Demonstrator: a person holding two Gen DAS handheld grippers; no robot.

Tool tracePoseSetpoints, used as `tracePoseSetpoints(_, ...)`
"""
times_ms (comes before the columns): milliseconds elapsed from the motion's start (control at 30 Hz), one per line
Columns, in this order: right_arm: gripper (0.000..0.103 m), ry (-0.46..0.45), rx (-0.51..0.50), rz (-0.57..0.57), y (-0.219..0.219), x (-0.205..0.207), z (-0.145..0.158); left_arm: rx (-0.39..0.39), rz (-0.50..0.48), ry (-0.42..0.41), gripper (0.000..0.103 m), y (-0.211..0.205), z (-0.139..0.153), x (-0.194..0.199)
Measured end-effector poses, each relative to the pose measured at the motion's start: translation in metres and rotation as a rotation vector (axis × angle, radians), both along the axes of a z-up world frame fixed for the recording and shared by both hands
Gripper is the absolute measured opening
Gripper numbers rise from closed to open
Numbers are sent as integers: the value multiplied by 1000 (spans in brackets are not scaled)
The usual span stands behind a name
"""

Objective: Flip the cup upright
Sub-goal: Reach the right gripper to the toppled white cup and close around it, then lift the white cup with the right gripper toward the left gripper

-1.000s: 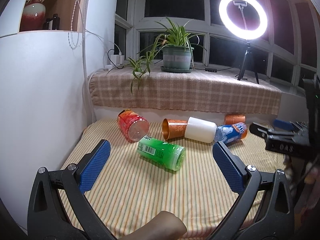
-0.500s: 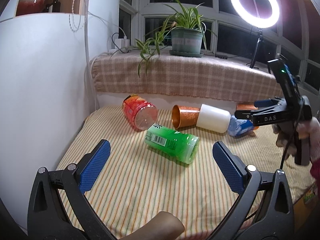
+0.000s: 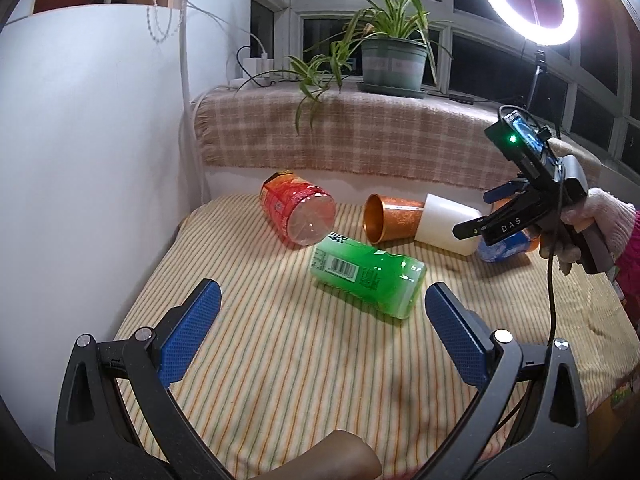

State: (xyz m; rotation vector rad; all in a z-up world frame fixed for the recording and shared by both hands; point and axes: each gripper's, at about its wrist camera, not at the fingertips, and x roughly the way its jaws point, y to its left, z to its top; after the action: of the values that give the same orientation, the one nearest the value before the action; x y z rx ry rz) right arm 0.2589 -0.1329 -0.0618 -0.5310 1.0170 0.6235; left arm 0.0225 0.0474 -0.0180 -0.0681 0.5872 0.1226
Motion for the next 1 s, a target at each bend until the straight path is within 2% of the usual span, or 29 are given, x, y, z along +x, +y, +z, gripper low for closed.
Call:
tracePoseSetpoints(467,99,45,-148,45,26,31,-38,-11,41,9,103,19,-4,0)
tracePoseSetpoints(600,91,51,-175,50,27,32,-43,-14,46,12,103,23,-4,0)
tracePoseSetpoints(633,85,56,-177,50,28,33,-44,-14,48,11,103,23,-4,0)
tracePoseSetpoints(667,84,57,-180,48,29,35,-44,-14,48,11,103,24,-4,0)
tracePoseSetpoints(1000,82,76,-122,27,38,35,-41,-13,48,6,103,24,-4,-1)
